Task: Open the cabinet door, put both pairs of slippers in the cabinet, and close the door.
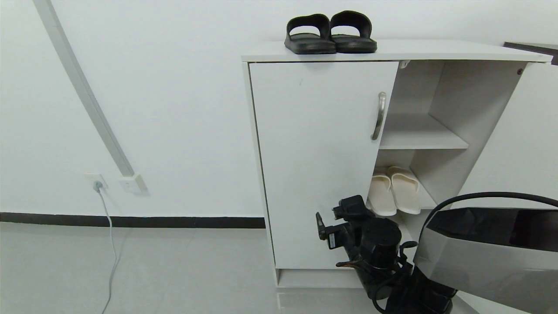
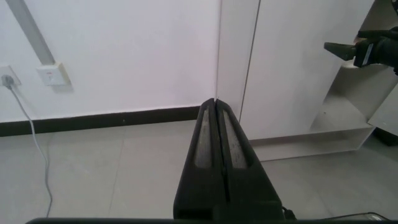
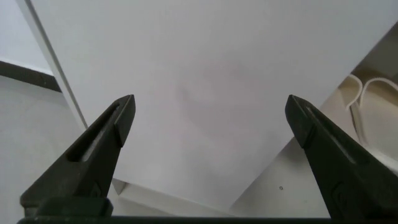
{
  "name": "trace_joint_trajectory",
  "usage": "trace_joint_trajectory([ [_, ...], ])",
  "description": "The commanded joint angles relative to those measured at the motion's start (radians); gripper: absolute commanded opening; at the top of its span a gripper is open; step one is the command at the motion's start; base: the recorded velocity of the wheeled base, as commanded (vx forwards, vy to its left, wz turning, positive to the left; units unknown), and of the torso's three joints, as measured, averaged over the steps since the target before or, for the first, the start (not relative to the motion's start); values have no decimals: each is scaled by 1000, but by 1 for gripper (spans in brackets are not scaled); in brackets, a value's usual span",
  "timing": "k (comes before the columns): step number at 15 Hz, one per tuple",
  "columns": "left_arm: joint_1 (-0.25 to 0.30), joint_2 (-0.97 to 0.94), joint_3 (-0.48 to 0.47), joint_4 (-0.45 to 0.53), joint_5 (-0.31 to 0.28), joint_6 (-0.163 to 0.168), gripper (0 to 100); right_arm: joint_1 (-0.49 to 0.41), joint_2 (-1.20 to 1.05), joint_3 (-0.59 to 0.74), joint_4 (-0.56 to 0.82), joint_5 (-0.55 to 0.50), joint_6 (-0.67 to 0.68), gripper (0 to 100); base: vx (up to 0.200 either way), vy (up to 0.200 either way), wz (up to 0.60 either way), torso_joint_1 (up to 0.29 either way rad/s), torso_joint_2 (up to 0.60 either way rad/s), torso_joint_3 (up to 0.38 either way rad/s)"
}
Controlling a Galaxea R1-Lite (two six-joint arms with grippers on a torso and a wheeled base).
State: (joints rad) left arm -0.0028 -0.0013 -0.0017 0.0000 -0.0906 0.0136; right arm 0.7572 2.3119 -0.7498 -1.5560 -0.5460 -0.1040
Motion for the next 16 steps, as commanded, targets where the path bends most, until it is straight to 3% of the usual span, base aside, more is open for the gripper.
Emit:
trace_joint_trajectory([
  [1,0,1,0,0,0,0,0,1,6,3,-1,1,0,100,0,0,0,0,0,0],
  [8,0,1,0,0,0,0,0,1,17,-2,1,0,-2,100,0,0,0,0,0,0],
  [16,0,1,0,0,2,0,0,1,17,-3,1,0,-2,100,0,0,0,36,-368,-340],
])
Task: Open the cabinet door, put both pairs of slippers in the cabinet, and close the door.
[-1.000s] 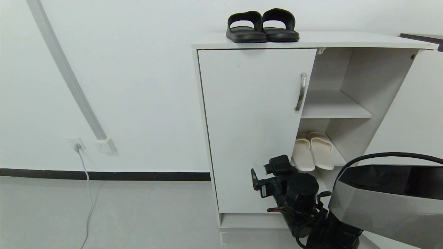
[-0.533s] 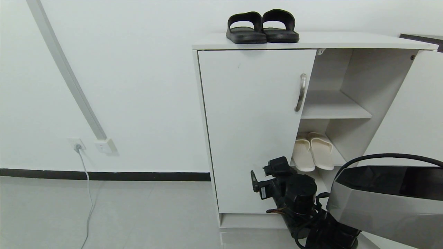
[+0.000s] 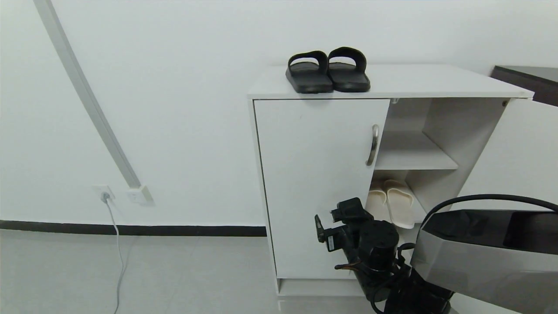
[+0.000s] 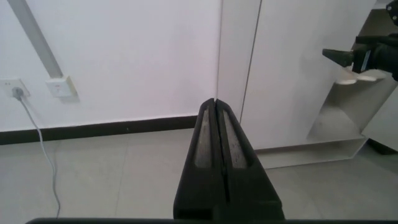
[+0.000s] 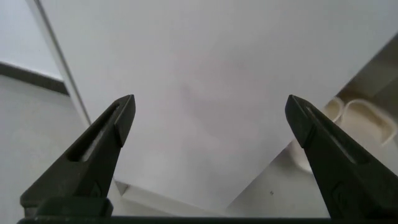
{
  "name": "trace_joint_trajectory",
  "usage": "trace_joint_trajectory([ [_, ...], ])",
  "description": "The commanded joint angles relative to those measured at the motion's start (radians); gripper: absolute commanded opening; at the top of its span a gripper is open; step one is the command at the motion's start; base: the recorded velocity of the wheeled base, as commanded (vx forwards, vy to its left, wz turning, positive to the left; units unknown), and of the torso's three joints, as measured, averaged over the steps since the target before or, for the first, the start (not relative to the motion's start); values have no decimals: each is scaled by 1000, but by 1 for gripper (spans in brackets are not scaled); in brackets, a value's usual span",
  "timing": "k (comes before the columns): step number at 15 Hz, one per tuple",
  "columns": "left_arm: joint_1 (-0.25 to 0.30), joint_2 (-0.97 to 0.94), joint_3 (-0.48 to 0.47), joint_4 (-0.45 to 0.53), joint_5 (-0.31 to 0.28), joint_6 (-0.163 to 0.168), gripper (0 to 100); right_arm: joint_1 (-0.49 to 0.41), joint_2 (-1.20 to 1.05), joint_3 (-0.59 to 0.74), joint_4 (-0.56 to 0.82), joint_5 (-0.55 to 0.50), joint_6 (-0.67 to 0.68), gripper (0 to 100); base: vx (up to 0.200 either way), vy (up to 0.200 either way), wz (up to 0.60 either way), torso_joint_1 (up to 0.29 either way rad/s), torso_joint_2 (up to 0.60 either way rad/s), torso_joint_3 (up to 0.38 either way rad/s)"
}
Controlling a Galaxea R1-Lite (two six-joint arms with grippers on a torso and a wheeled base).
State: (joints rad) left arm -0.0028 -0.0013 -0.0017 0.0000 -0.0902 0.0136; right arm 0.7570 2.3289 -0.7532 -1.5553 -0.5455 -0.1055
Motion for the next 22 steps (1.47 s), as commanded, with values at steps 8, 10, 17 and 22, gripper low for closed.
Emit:
trace_joint_trajectory([
  [8,0,1,0,0,0,0,0,1,0,2,0,-1,0,100,0,0,0,135,-466,-336],
  [10,0,1,0,0,0,0,0,1,0,2,0,-1,0,100,0,0,0,171,-488,-317],
  [17,0,1,0,0,0,-1,0,1,0,2,0,-1,0,100,0,0,0,203,-516,-316],
  [22,0,1,0,0,0,-1,0,1,0,0,-2,-1,0,100,0,0,0,237,-558,-324],
])
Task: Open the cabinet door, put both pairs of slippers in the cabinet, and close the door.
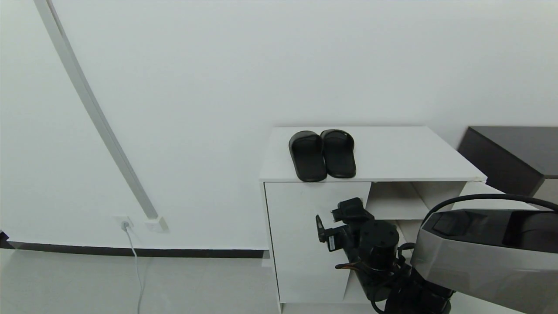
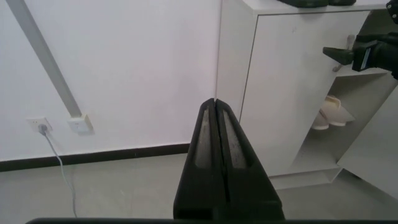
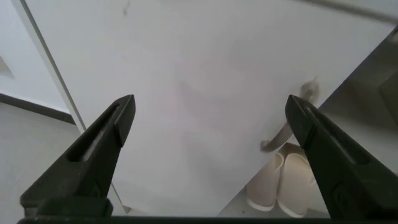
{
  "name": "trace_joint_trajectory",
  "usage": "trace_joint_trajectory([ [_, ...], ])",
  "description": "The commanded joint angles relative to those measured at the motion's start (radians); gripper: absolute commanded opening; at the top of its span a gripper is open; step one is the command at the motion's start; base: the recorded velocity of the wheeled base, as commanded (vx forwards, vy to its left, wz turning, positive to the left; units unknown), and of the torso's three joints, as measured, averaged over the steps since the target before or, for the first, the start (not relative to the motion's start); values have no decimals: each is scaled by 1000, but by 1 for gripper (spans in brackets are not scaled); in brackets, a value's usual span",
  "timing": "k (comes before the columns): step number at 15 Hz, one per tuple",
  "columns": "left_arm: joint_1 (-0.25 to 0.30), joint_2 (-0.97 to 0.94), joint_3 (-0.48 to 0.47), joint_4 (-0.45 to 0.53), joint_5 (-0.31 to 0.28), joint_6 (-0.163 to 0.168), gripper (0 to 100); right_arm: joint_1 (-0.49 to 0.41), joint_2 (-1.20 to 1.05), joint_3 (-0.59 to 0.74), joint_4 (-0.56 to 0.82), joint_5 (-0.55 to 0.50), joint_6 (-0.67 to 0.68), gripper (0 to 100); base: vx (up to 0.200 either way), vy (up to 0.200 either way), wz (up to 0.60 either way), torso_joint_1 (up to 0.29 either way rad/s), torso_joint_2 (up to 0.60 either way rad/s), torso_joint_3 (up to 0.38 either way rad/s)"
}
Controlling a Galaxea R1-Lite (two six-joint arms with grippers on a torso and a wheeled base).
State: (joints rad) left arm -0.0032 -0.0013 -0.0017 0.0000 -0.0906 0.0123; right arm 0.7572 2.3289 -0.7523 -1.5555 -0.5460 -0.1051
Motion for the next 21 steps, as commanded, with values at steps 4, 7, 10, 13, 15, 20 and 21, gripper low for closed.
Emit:
trace_joint_trajectory([
  [4,0,1,0,0,2,0,0,1,0,1,0,0,-1,100,0,0,0,261,-588,-325],
  [7,0,1,0,0,0,0,0,-1,0,4,2,0,-1,100,0,0,0,194,-426,-230],
  [10,0,1,0,0,0,0,0,-15,1,5,-3,1,-1,100,0,0,0,172,-367,-203],
  [13,0,1,0,0,0,3,0,-15,-2,4,-15,11,-8,100,0,0,0,22,-45,-20],
  [15,0,1,0,0,0,1,0,-16,-17,-10,-15,18,-25,100,0,0,0,0,0,0],
  [20,0,1,0,0,0,3,0,-13,-221,-111,331,18,73,100,0,0,0,0,0,0],
  [21,0,1,0,0,0,3,0,-13,-244,-159,462,18,130,100,0,0,0,0,0,0],
])
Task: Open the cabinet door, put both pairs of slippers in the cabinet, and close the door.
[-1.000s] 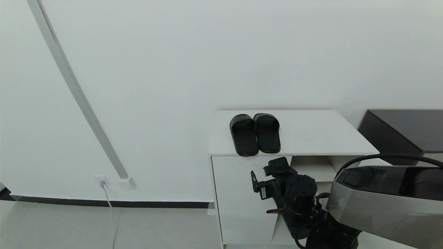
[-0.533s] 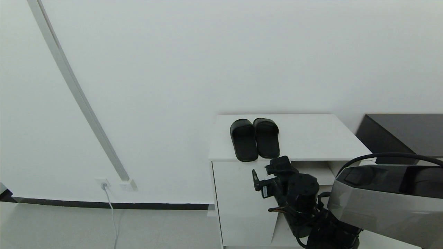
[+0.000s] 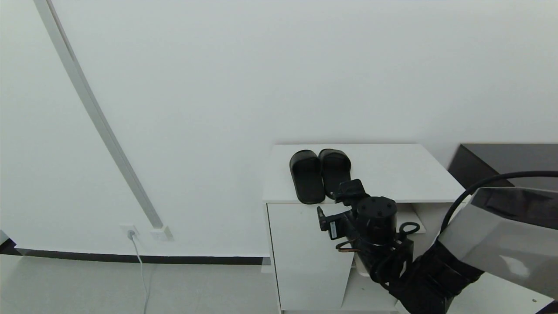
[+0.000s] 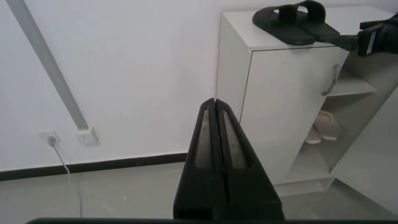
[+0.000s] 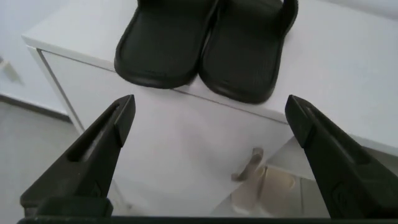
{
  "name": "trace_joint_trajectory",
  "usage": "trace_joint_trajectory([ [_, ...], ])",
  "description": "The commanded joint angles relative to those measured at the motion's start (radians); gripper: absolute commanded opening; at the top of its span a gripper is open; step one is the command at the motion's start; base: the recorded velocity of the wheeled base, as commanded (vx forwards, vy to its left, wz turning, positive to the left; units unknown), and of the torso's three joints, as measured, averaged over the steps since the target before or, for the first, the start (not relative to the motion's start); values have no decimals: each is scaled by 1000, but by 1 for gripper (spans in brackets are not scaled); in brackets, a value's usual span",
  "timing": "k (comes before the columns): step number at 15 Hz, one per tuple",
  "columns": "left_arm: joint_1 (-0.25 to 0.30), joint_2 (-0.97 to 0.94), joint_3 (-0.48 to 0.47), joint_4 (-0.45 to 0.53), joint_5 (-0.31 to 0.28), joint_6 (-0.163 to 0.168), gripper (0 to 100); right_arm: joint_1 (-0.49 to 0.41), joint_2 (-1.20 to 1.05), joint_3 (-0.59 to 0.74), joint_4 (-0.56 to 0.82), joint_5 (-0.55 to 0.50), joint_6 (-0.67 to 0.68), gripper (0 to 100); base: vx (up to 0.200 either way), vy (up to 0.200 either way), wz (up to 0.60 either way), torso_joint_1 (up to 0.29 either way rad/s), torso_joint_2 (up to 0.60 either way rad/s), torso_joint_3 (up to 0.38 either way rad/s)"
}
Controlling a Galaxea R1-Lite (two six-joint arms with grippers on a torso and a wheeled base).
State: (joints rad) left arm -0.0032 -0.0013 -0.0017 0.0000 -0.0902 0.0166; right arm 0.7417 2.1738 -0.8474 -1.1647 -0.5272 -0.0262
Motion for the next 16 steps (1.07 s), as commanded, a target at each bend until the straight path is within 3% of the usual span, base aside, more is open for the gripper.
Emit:
trace_joint_trajectory([
  [1,0,1,0,0,0,0,0,4,-112,-124,218,0,109,100,0,0,0,0,0,0],
  [3,0,1,0,0,0,0,0,8,-138,-234,436,-11,187,100,0,0,0,0,0,0],
  [5,0,1,0,0,0,0,0,8,-152,-291,517,-22,206,100,0,0,0,0,0,0],
  [8,0,1,0,0,-2,2,0,8,-144,-308,522,-51,206,100,0,0,0,0,0,0],
  [12,0,1,0,0,-2,2,0,8,-100,-254,487,-53,226,100,200,0,0,-4,-5,6],
  [16,0,1,0,0,0,2,0,2,-5,-240,369,-51,219,100,200,0,0,13,5,2],
])
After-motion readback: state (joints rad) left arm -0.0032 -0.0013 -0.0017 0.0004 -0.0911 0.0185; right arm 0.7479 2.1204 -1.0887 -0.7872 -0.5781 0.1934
